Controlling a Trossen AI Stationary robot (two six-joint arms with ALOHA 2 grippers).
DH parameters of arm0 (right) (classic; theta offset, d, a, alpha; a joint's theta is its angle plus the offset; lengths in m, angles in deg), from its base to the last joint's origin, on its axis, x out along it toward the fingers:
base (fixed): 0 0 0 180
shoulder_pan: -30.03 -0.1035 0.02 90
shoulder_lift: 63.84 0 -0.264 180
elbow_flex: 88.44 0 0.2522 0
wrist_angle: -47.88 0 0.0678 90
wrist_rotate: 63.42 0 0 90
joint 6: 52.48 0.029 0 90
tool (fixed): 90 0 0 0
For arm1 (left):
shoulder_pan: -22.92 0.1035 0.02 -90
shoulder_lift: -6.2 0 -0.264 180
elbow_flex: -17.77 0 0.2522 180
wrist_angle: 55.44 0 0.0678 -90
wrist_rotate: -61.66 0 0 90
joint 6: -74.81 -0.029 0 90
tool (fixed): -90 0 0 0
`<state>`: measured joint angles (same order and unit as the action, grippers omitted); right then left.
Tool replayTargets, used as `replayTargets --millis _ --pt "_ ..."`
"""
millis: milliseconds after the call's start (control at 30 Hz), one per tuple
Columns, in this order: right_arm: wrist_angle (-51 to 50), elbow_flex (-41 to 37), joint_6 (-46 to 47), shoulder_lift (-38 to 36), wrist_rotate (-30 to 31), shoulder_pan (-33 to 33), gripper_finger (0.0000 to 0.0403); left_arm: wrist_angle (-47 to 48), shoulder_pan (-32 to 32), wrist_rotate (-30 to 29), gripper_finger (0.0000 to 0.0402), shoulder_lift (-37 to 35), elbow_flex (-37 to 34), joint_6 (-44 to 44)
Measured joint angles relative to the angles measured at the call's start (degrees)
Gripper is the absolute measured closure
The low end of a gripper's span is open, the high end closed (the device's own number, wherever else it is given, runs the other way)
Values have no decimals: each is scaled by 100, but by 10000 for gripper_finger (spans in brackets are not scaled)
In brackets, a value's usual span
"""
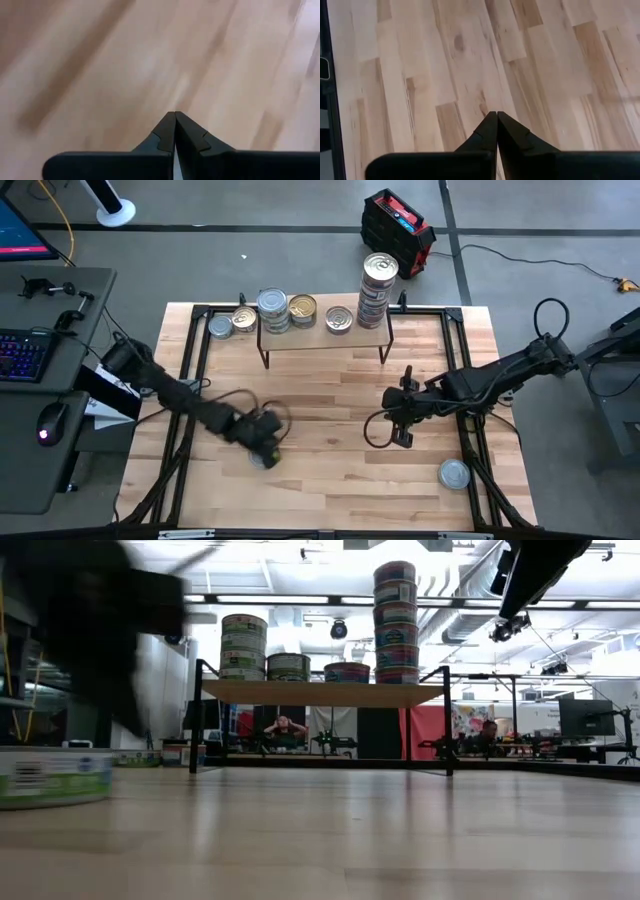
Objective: Stack canned seafood by type on shelf
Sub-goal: Move the green white tuna can closer to the center of the table, then adjust the green white tuna cans on the shelf
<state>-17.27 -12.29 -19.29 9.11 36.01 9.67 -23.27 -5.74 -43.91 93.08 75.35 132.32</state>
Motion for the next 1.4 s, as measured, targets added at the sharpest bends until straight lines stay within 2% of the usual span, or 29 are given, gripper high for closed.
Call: replayTargets --millis 133,233,400,533,633,733,800,933,1000,1100,1233,1300,1400 --pt "20 0 -2 0 42 0 403 -1024 739 50 402 391 50 -958" --pt "47 0 -1 0 254 0 403 -1227 1208 429 401 688 344 -1537" --pt "412 0 -13 0 518 50 403 -569 1572 1075 401 499 1121 -2856" --pt "686 0 -79 10 512 128 403 407 1396 1083 401 -169 1389 -3488" --pt "803 0 -169 76 544 245 403 1225 1069 584 401 -663 1279 -3208" --pt "1412 0 -277 224 601 515 403 1533 604 -59 402 -1041 938 -2345" --pt "2221 0 -526 356 611 745 403 1182 224 -412 402 -1261 558 -1676" --pt "3885 118 -1077 793 595 1369 403 -236 -515 -1039 402 -1503 -228 -567" --pt "4188 438 -1312 1090 542 1706 403 -683 -768 -1312 402 -1519 -465 -168" --pt "4212 1137 -1583 1599 493 2146 403 -654 -1011 -1575 401 -1517 -532 253" --pt "3939 2038 -2012 2199 411 2550 403 -589 -962 -1831 402 -1620 -498 393" --pt "3747 2425 -2222 2370 275 2671 403 -500 -701 -1758 401 -1757 -286 311" --pt "3354 2849 -2490 2437 113 2743 403 -32 -35 -1406 401 -1995 236 -441"
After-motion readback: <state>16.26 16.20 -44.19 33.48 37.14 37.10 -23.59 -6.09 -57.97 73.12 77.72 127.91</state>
